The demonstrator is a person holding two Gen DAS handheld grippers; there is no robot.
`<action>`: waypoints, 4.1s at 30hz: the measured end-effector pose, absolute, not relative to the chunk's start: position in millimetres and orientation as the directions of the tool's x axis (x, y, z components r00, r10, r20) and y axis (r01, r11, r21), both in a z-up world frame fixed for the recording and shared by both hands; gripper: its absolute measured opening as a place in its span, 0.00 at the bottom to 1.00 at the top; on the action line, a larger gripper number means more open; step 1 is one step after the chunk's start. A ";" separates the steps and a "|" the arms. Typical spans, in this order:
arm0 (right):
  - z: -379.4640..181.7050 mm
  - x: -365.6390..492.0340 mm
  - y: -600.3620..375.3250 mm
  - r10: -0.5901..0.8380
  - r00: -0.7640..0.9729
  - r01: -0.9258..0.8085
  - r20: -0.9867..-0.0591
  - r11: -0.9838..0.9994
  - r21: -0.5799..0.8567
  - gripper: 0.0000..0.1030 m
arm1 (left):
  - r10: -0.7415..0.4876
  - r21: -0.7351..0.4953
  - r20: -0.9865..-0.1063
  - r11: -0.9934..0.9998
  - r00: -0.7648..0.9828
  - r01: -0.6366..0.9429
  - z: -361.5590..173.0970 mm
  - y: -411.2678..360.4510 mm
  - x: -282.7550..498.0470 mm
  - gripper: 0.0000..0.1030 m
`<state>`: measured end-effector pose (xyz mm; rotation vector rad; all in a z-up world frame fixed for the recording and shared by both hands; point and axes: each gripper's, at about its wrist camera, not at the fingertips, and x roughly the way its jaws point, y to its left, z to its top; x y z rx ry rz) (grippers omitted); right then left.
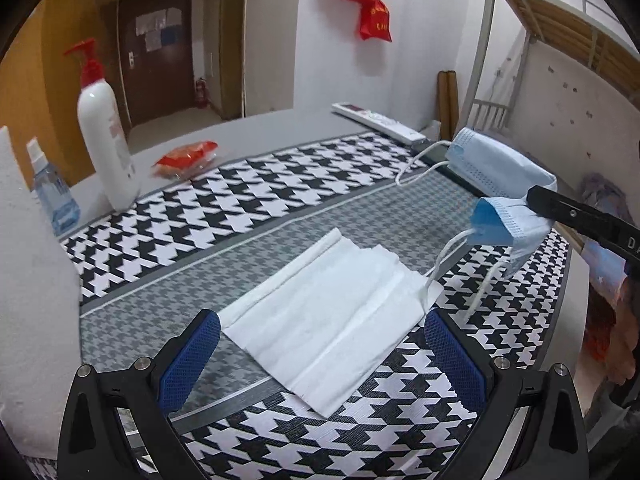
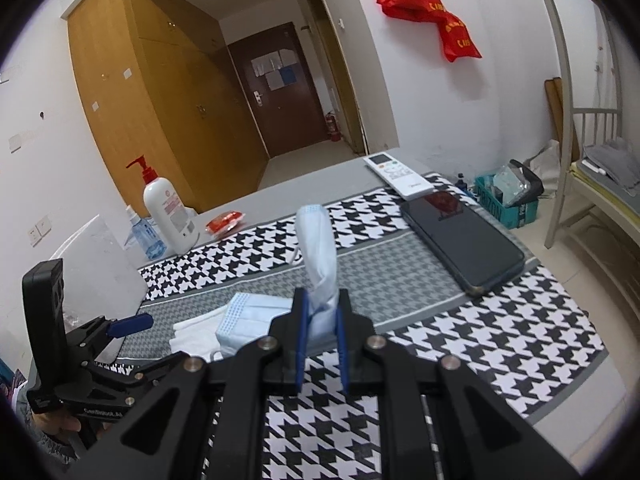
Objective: Organize soft objects
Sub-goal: 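Lift the light-blue face mask off the paper towel with the right gripper, then lower the left gripper onto the white paper towel and close it, then lift the white paper towel with the left gripper, then carry the paper towel over the foam box while the right gripper carries the mask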
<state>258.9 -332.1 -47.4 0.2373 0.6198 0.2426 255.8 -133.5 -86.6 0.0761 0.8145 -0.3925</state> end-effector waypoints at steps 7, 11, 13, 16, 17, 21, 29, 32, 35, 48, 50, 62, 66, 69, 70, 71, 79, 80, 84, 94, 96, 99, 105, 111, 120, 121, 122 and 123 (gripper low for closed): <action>-49.2 254.1 -336.4 0.298 0.787 -0.151 -0.540 0.942 0.299 0.15 | -0.319 -0.094 -0.748 0.919 0.583 0.382 -96.5 -141.0 260.7 0.99; -46.2 250.2 -342.2 0.284 0.798 -0.138 -0.532 0.945 0.298 0.15 | -0.315 -0.088 -0.754 0.918 0.576 0.387 -100.0 -145.2 264.4 0.99; -44.0 247.8 -346.1 0.273 0.806 -0.125 -0.525 0.946 0.300 0.15 | -0.320 -0.091 -0.754 0.916 0.574 0.391 -100.2 -145.9 264.7 0.99; -43.7 246.2 -349.7 0.258 0.809 -0.113 -0.528 0.950 0.290 0.15 | -0.311 -0.088 -0.761 0.919 0.570 0.384 -103.6 -146.2 268.9 0.99; -44.8 246.4 -350.4 0.259 0.807 -0.113 -0.531 0.950 0.291 0.15 | -0.303 -0.087 -0.767 0.922 0.566 0.377 -105.2 -146.0 270.0 0.99; -48.2 245.9 -349.2 0.261 0.802 -0.113 -0.537 0.950 0.291 0.15 | -0.301 -0.099 -0.779 0.926 0.550 0.365 -112.0 -144.2 276.1 0.98; -52.2 244.3 -351.4 0.266 0.796 -0.114 -0.543 0.948 0.298 0.15 | -0.261 -0.057 -0.782 0.935 0.567 0.351 -114.9 -145.4 275.0 0.86; -51.0 242.2 -349.5 0.270 0.796 -0.119 -0.541 0.947 0.298 0.15 | -0.237 -0.042 -0.779 0.944 0.581 0.328 -114.5 -143.2 275.2 0.75; -50.9 240.8 -349.0 0.272 0.796 -0.120 -0.541 0.947 0.298 0.15 | -0.215 -0.033 -0.774 0.953 0.596 0.301 -112.7 -137.9 275.3 0.62; -50.2 239.3 -343.6 0.276 0.795 -0.128 -0.541 0.947 0.294 0.15 | -0.262 -0.090 -0.746 0.950 0.613 0.298 -105.9 -123.8 276.5 0.06; -49.7 238.1 -344.8 0.271 0.797 -0.124 -0.540 0.948 0.293 0.15 | -0.276 -0.093 -0.733 0.946 0.622 0.311 -102.3 -125.4 273.0 0.06; -43.3 235.4 -342.6 0.271 0.806 -0.131 -0.526 0.949 0.288 0.15 | -0.321 -0.087 -0.641 0.933 0.697 0.350 -64.3 -123.7 243.0 0.06; -38.4 233.4 -336.9 0.284 0.811 -0.151 -0.511 0.947 0.285 0.15 | -0.341 -0.095 -0.604 0.928 0.720 0.360 -47.3 -118.8 228.1 0.06; -34.7 232.4 -329.7 0.293 0.813 -0.170 -0.504 0.946 0.276 0.15 | -0.339 -0.088 -0.583 0.930 0.739 0.357 -38.3 -115.5 217.4 0.06; -33.5 232.3 -326.6 0.297 0.812 -0.177 -0.502 0.946 0.272 0.15 | -0.338 -0.087 -0.578 0.931 0.743 0.356 -35.6 -113.7 214.3 0.06; -33.1 232.0 -325.0 0.300 0.812 -0.182 -0.500 0.945 0.271 0.15 | -0.337 -0.087 -0.575 0.931 0.746 0.353 -33.3 -112.7 212.8 0.06; -20.7 226.2 -308.4 0.321 0.819 -0.222 -0.475 0.941 0.254 0.15 | -0.325 -0.088 -0.526 0.940 0.785 0.331 -17.0 -94.6 195.3 0.06; -19.7 225.6 -306.6 0.324 0.820 -0.226 -0.472 0.941 0.252 0.15 | -0.322 -0.088 -0.523 0.941 0.790 0.325 -16.0 -92.0 194.6 0.06; -15.5 224.3 -295.6 0.338 0.820 -0.249 -0.462 0.937 0.244 0.15 | -0.307 -0.084 -0.507 0.948 0.805 0.308 -12.3 -81.2 189.1 0.06; -5.3 220.6 -265.9 0.381 0.815 -0.309 -0.437 0.923 0.229 0.15 | -0.269 -0.070 -0.456 0.961 0.849 0.267 5.0 -53.4 170.1 0.06; -3.1 220.7 -260.1 0.390 0.813 -0.321 -0.432 0.920 0.226 0.15 | -0.260 -0.068 -0.444 0.964 0.858 0.257 8.4 -47.6 166.2 0.06; 1.5 219.1 -249.9 0.402 0.814 -0.339 -0.420 0.915 0.218 0.15 | -0.249 -0.067 -0.429 0.967 0.868 0.244 13.1 -39.4 161.1 0.06; 5.0 217.4 -236.4 0.423 0.809 -0.364 -0.408 0.906 0.215 0.15 | -0.234 -0.065 -0.416 0.971 0.878 0.228 17.2 -28.7 156.0 0.06; 15.0 217.2 -223.3 0.444 0.807 -0.396 -0.389 0.896 0.202 0.15 | -0.215 -0.064 -0.387 0.976 0.897 0.206 23.5 -19.7 150.9 0.06; 27.2 220.8 -206.1 0.485 0.795 -0.451 -0.366 0.874 0.179 0.15 | -0.176 -0.060 -0.363 0.984 0.915 0.165 31.6 -7.9 146.9 0.06; 28.9 221.4 -204.3 0.489 0.794 -0.456 -0.362 0.872 0.178 0.15 | -0.169 -0.056 -0.360 0.986 0.918 0.159 32.5 -7.0 146.3 0.06; 30.8 222.2 -202.4 0.495 0.792 -0.463 -0.357 0.869 0.177 0.15 | -0.163 -0.054 -0.359 0.987 0.919 0.153 32.9 -6.1 145.9 0.06; 32.4 222.7 -200.6 0.501 0.790 -0.469 -0.353 0.865 0.177 0.15 | -0.161 -0.060 -0.361 0.987 0.919 0.149 33.1 -3.8 146.5 0.06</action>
